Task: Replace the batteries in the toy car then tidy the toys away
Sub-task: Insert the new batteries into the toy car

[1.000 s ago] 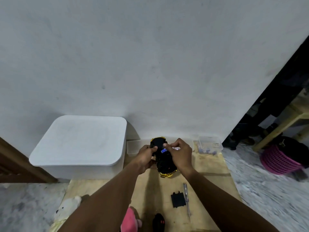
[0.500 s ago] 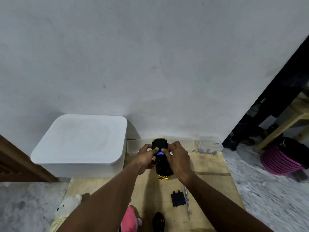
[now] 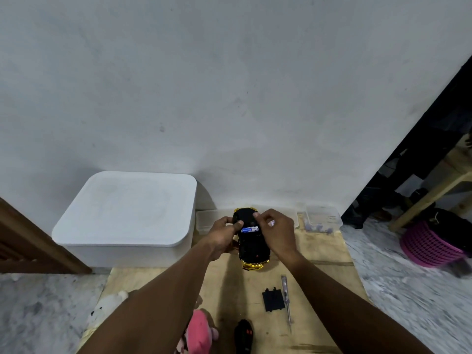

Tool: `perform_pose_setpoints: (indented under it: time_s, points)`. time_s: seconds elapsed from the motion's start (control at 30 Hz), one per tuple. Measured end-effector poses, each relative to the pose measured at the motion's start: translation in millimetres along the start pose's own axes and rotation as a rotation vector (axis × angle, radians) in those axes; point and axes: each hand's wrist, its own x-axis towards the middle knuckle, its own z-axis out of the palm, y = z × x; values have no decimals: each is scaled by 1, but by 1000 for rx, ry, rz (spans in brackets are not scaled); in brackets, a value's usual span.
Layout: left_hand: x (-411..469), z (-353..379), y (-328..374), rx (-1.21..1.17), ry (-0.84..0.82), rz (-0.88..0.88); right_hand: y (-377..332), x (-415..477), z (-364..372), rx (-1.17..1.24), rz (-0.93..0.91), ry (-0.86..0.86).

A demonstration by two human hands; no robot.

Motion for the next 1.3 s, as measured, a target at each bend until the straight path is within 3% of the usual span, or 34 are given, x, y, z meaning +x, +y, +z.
perform_pose_setpoints:
  time_s: [0.1, 0.2, 0.4, 0.6, 0.67, 0.8, 1.0, 1.13, 1.3]
  points:
    - [0, -2, -1, 17, -2, -8, -8, 10, -8, 349, 330, 62]
    - [0, -3, -1, 42, -14, -12, -13, 15, -15, 632, 541, -32]
    - [-3, -2, -1, 35, -31, -32, -14, 16, -23, 840, 554, -256]
    - [-2, -6, -4, 42, 0, -45, -9, 17, -24, 670, 575, -413]
    - [-2, -7, -4, 43, -3, -49, -8, 16, -25, 527, 480, -421]
    - [-3, -8, -3, 38, 2, -54, -11, 9, -23, 207, 41, -368]
    - [-3, -11, -2, 32, -5, -41, -13, -2, -15, -338, -422, -421]
    - [-1, -10, -3, 36, 6, -35, -4, -8, -9, -458, -664, -394]
    - [1, -11, -1, 17, 20, -24, 4, -5, -8, -486, -770, -348]
